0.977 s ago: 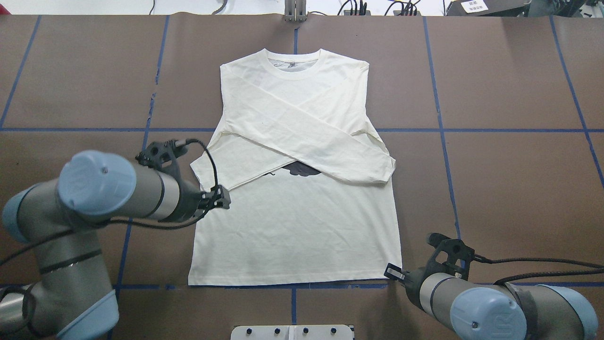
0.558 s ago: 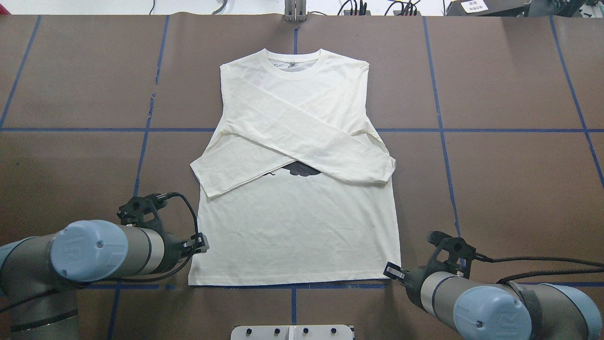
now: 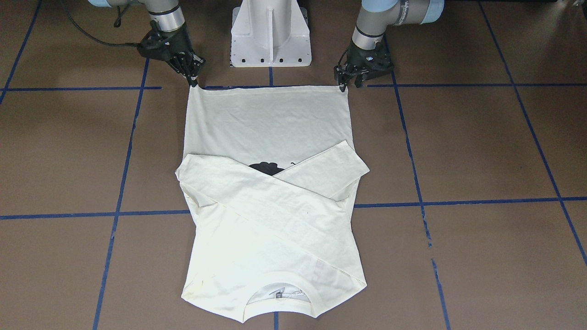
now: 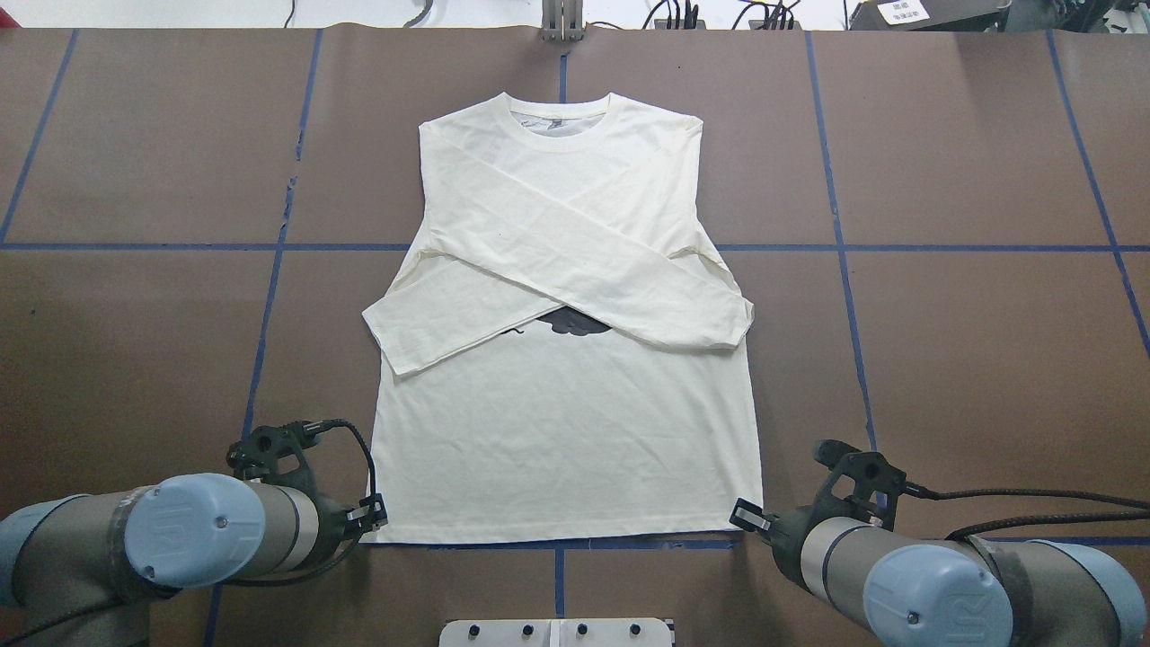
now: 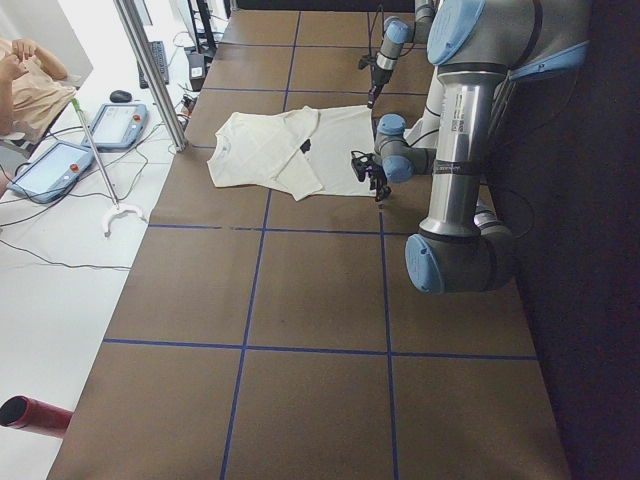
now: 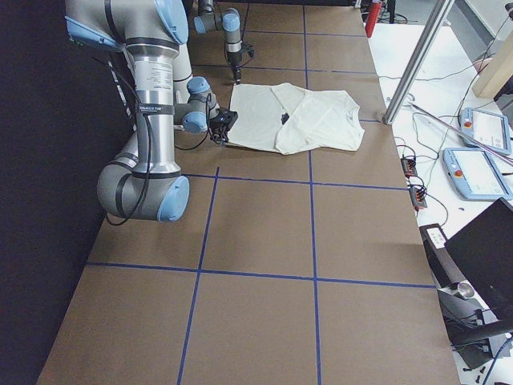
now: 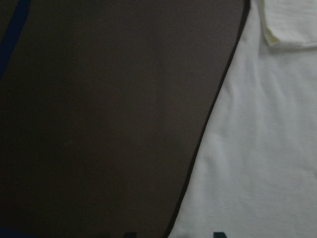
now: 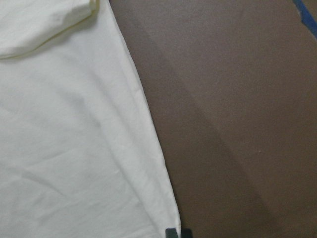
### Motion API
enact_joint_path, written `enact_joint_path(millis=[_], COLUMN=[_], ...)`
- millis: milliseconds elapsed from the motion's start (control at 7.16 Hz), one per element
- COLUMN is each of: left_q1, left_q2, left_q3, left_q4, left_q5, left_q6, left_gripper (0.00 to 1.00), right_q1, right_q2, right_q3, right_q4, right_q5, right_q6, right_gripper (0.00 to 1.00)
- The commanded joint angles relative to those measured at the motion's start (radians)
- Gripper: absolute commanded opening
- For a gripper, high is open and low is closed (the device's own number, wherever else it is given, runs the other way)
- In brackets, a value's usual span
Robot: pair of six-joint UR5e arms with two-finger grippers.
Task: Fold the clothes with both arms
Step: 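Grasp the near hem corners with both grippers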
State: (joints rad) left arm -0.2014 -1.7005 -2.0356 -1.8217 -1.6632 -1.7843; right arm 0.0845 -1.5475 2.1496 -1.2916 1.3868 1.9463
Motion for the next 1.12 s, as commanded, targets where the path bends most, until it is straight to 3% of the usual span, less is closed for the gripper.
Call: enact_joint_path(millis=[0, 279, 977], left_q1=[0.004, 0.004, 0.005], left_q2=[-0.004, -0.004, -0.005], left_q3=[0.003, 0.005, -0.006], left_q4=[0.001, 0.001, 0.001], left_q5=[0.002, 0.002, 0.0], left_q6=[0.0, 0.0, -0.001], left_gripper=[0.43, 0.0, 0.0], right_q1=[0.001, 0.0, 0.0], right_q2=[0.0, -0.002, 0.0], right_q3=[0.001, -0.002, -0.001], right_q4=[0.0, 0.0, 0.0], right_q5=[0.0, -0.002, -0.002], right_q6=[-0.001, -0.001, -0.001], right_gripper=[0.0, 0.0, 0.0])
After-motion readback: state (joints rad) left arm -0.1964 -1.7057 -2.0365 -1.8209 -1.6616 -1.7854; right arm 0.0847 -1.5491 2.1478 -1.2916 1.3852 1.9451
